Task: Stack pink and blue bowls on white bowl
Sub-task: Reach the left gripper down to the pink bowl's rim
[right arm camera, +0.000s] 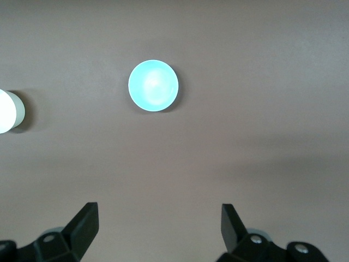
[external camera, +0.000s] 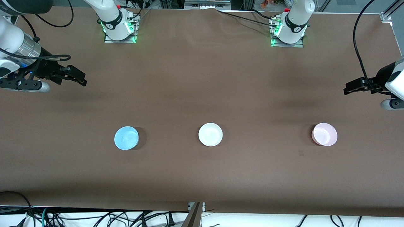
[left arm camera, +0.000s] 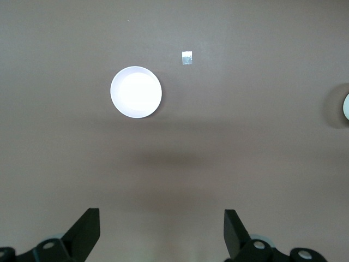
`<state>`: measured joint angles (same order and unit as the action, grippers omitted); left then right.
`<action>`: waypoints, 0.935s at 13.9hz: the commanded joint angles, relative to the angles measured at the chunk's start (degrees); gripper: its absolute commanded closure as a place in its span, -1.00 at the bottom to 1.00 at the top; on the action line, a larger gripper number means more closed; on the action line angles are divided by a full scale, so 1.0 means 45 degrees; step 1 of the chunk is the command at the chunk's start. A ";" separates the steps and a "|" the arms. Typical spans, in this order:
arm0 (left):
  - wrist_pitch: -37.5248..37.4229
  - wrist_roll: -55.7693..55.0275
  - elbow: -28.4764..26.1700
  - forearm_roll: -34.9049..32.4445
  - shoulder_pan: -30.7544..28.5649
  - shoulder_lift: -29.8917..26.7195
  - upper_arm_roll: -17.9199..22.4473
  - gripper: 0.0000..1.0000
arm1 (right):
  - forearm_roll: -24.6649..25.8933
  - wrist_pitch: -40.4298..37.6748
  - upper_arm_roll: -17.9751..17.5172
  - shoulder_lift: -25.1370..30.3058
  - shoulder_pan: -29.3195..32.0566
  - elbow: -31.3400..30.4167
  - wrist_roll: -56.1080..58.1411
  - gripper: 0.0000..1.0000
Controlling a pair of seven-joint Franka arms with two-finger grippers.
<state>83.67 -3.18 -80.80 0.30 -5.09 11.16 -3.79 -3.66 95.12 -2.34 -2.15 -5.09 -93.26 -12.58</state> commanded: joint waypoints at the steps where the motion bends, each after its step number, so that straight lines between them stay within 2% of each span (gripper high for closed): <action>1: -0.0039 -0.0056 -0.0034 0.0168 -0.0020 -0.0039 0.0041 -1.00 | 0.0631 0.0171 0.0052 0.0107 0.0095 -0.0154 0.0118 -0.99; 10: -0.0058 -0.0075 -0.0014 0.0188 -0.0138 0.0312 0.0138 -1.00 | 0.0832 0.0308 0.0013 0.0107 0.0096 -0.0135 0.0745 -0.99; 13: 0.0253 0.0022 -0.0111 0.0208 -0.0838 0.0741 0.0158 -1.00 | 0.0832 0.0308 0.0013 0.0107 0.0096 -0.0135 0.0745 -0.99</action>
<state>83.87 -3.23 -81.06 0.30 -6.43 13.40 -3.05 -0.59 96.00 -2.03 -2.17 -5.04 -93.26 -10.15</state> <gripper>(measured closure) 0.000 0.004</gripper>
